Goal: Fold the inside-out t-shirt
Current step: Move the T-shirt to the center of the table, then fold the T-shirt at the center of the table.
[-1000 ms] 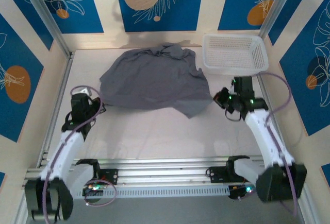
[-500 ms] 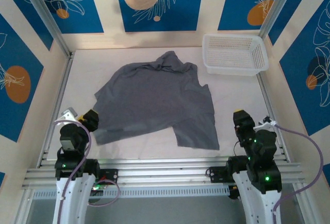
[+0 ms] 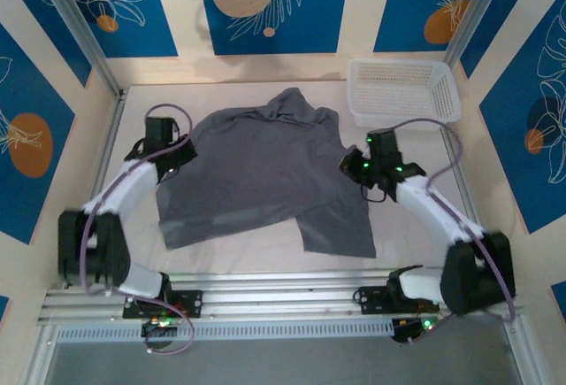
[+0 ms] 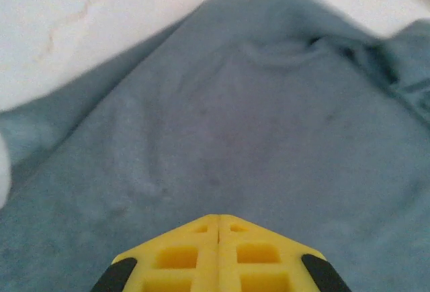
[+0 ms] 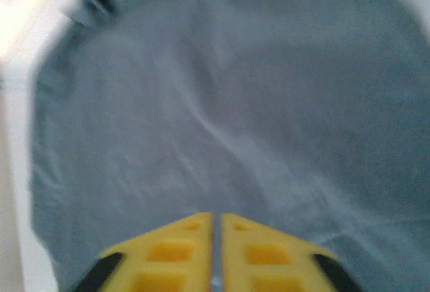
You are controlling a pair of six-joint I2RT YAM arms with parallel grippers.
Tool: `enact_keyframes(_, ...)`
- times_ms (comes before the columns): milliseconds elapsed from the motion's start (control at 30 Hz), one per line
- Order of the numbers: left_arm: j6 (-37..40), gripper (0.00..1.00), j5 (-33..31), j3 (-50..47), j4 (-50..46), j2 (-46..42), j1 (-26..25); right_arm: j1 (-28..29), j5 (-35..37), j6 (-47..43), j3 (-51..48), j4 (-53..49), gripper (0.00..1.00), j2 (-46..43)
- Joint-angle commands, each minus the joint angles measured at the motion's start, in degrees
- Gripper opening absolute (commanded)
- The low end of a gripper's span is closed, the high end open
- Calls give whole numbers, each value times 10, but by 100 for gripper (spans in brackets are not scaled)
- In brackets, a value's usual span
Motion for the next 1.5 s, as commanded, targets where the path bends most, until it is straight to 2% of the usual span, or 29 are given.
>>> enact_keyframes(0, -14, 0, -5, 57, -13, 86, -2, 5, -10, -5, -6, 9, 0, 56)
enact_keyframes(133, -21, 0, -20, 130, -43, 187, -1, 9, 21, 72, -38, 17, 0, 98)
enact_keyframes(267, -13, 0, -29, 170, -66, 243, 1, 32, 62, 149, -99, 19, 0, 90)
enact_keyframes(467, -12, 0, 0, 145, -45, 260, 4, 89, 93, 241, -183, 8, 2, 64)
enact_keyframes(567, -11, 0, 22, 104, -11, 242, 4, 141, 119, 306, -208, -22, 0, 53)
enact_keyframes(767, 30, 0, 13, 97, -12, 247, 4, 263, 188, 395, -224, -157, 0, -58)
enact_keyframes(833, 38, 0, 22, 101, -6, 257, 4, 282, 189, 422, -238, -201, 0, -108)
enact_keyframes(933, 32, 0, 64, 63, 65, 241, 3, 294, 178, 433, -254, -232, 0, -176)
enact_keyframes(1067, 9, 0, 107, 7, 132, 172, -3, 286, 204, 361, -219, -242, 7, -270)
enact_keyframes(1167, -1, 18, 111, -35, 143, 79, -8, 251, 223, 316, -201, -261, 18, -318)
enact_keyframes(1233, -2, 26, 94, -61, 122, 9, -10, 207, 228, 306, -199, -300, 23, -328)
enact_keyframes(1300, 0, 30, 61, -90, 86, -64, -10, 140, 214, 276, -196, -331, 29, -326)
enact_keyframes(1367, -1, 32, 26, -118, 50, -132, -10, 85, 190, 231, -203, -319, 34, -320)
enact_keyframes(1400, -1, 36, 10, -134, 36, -165, -10, 60, 168, 206, -210, -298, 36, -314)
enact_keyframes(1467, -5, 51, -19, -162, 9, -229, -11, 28, 130, 174, -219, -257, 39, -293)
